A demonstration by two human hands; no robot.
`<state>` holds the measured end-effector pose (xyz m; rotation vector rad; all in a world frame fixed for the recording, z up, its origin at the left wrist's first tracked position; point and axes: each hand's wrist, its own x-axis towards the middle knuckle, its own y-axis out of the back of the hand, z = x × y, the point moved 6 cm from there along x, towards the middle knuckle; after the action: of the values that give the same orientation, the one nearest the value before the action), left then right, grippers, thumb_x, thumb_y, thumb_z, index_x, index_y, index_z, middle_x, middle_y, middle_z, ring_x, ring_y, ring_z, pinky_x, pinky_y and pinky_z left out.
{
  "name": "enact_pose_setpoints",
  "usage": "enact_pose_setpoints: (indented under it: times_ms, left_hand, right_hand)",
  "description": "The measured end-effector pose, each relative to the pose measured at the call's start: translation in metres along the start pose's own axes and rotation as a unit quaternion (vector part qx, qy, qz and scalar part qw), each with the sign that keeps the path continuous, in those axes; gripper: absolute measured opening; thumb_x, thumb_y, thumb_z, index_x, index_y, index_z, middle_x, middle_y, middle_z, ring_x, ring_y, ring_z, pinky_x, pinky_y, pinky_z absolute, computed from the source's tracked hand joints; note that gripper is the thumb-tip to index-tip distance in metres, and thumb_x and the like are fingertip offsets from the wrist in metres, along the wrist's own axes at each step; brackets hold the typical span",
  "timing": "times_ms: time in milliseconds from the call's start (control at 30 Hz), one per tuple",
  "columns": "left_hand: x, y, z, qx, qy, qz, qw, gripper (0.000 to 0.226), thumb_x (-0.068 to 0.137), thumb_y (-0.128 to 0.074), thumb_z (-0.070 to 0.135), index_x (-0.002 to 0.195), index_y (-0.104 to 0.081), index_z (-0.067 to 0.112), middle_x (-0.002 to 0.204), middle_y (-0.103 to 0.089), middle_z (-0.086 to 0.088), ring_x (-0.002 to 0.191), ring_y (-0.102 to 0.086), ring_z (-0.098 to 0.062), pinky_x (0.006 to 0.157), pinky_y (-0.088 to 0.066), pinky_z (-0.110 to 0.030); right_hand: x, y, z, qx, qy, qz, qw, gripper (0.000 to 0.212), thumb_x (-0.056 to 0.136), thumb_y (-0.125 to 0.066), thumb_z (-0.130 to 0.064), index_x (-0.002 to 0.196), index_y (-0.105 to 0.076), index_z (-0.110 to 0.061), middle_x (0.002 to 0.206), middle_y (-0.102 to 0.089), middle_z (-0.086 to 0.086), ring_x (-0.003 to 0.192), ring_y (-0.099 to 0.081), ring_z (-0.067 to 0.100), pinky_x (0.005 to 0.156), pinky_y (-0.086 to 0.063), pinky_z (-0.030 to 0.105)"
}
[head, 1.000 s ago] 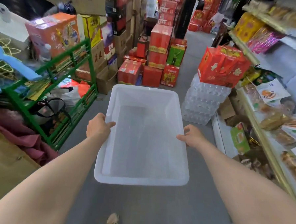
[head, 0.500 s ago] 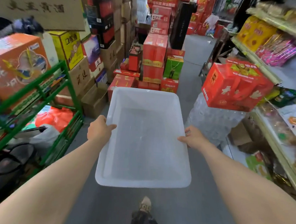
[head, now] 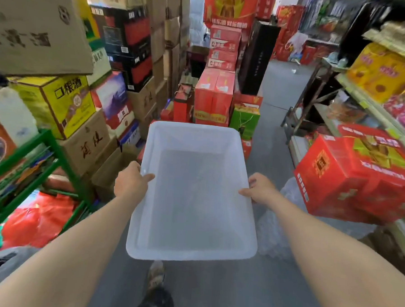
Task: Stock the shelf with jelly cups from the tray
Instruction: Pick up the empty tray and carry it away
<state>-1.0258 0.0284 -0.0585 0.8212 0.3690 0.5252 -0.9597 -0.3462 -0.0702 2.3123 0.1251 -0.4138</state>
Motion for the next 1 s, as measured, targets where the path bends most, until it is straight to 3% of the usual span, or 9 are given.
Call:
enact_pose_setpoints:
  times_ms: [167,300,467,633,833,1000]
  left_hand:
    - [0.145,-0.037,0.061,0.011,-0.027,-0.019,0.999,0.036,0.087,-0.070,0.042,0.105,-0.052,0.017,0.091,-0.062,-0.002,0.072,-0.059,-0.020,0.060,-0.052,-0.033]
    - [0.248,-0.053,0.127,0.000,-0.062,-0.041,0.997,0.037,0.088,-0.069,0.038,0.114,-0.054,0.017,0.106,-0.064,-0.004,0.083,-0.060,-0.022,0.070,-0.051,-0.034]
    - [0.359,-0.072,0.200,0.027,-0.081,-0.045,0.995,0.034,0.089,-0.068,0.042,0.097,-0.051,0.014,0.093,-0.062,-0.009,0.078,-0.058,-0.027,0.060,-0.044,-0.035]
    - [0.441,-0.104,0.269,0.000,-0.084,-0.050,0.995,0.031,0.091,-0.067,0.038,0.097,-0.050,0.013,0.085,-0.058,-0.006,0.070,-0.054,-0.022,0.057,-0.038,-0.032]
    - [0.553,-0.155,0.347,-0.019,-0.074,-0.039,0.996,0.040,0.089,-0.069,0.039,0.115,-0.055,0.014,0.105,-0.066,-0.008,0.088,-0.062,-0.028,0.070,-0.049,-0.037]
    - [0.635,-0.189,0.411,-0.023,-0.052,-0.024,0.998,0.035,0.088,-0.069,0.040,0.105,-0.053,0.014,0.092,-0.062,-0.006,0.079,-0.060,-0.026,0.066,-0.048,-0.036]
  right_hand:
    - [0.128,0.018,-0.052,-0.021,0.002,0.035,0.999,0.032,0.073,-0.083,-0.026,0.084,-0.053,-0.020,0.093,-0.064,0.003,0.086,-0.066,0.025,0.069,-0.060,0.043]
    - [0.217,0.041,-0.103,-0.036,-0.012,0.049,0.998,0.031,0.077,-0.081,-0.024,0.080,-0.050,-0.019,0.092,-0.063,0.003,0.085,-0.065,0.026,0.068,-0.058,0.039]
    - [0.319,0.072,-0.149,-0.049,-0.022,0.059,0.997,0.028,0.079,-0.079,-0.027,0.087,-0.054,-0.017,0.088,-0.059,-0.004,0.087,-0.060,0.021,0.079,-0.055,0.038]
    - [0.423,0.103,-0.175,-0.058,-0.024,0.060,0.996,0.034,0.081,-0.077,-0.034,0.102,-0.058,-0.016,0.096,-0.059,-0.004,0.089,-0.057,0.018,0.070,-0.043,0.030]
    - [0.573,0.148,-0.205,-0.042,-0.015,0.052,0.998,0.034,0.080,-0.078,-0.033,0.100,-0.056,-0.015,0.091,-0.060,-0.004,0.077,-0.058,0.012,0.061,-0.045,0.028]
    - [0.676,0.191,-0.246,-0.051,0.015,0.055,0.997,0.029,0.083,-0.076,-0.030,0.099,-0.055,-0.018,0.088,-0.056,-0.008,0.076,-0.054,0.007,0.056,-0.037,0.023]
